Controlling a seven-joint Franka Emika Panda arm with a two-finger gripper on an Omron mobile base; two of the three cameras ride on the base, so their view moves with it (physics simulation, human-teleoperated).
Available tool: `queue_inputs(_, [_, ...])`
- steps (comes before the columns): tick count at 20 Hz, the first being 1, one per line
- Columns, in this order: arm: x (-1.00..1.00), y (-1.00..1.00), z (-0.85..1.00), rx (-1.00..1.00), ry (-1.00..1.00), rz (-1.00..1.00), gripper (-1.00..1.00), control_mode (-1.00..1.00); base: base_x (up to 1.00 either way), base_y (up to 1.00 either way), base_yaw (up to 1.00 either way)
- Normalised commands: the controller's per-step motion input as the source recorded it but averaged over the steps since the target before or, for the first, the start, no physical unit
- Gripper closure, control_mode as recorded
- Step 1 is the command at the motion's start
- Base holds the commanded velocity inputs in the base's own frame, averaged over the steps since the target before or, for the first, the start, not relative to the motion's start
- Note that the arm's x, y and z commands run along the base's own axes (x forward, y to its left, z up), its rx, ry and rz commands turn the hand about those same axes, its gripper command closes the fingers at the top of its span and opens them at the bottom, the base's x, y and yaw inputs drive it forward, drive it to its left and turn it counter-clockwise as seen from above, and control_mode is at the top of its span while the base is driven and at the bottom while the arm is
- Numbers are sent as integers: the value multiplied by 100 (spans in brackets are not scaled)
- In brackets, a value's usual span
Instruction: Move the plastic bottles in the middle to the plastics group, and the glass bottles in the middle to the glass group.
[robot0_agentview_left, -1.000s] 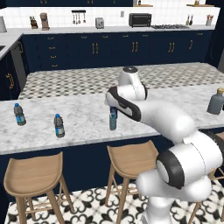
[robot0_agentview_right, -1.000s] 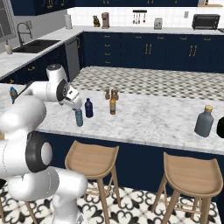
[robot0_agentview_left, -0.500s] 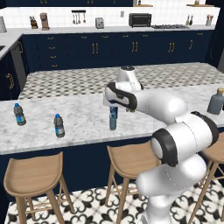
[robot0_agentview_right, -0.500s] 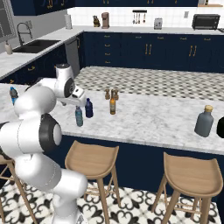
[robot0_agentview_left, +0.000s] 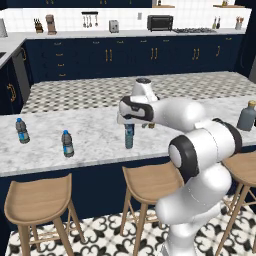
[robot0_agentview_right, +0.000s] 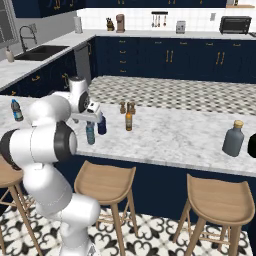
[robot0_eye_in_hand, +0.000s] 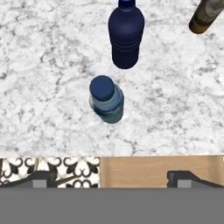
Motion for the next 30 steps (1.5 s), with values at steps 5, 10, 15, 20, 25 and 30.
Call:
queue_inputs(5, [35,1,-19,0,2,4,-100,-100,0,0,0])
queue_inputs(10, [39,4,-13,0,2,1,-100,-100,0,0,0])
queue_inputs(15, [35,7,-14,0,1,0,-100,-100,0,0,0])
queue_inputs(20, [17,3,-20,-2,6,0,-100,-100,0,0,0])
queue_inputs(25, [10,0,-22,-3,4,0,-100,-100,0,0,0])
queue_inputs(30, [5,0,-10,0,0,0,-100,-100,0,0,0])
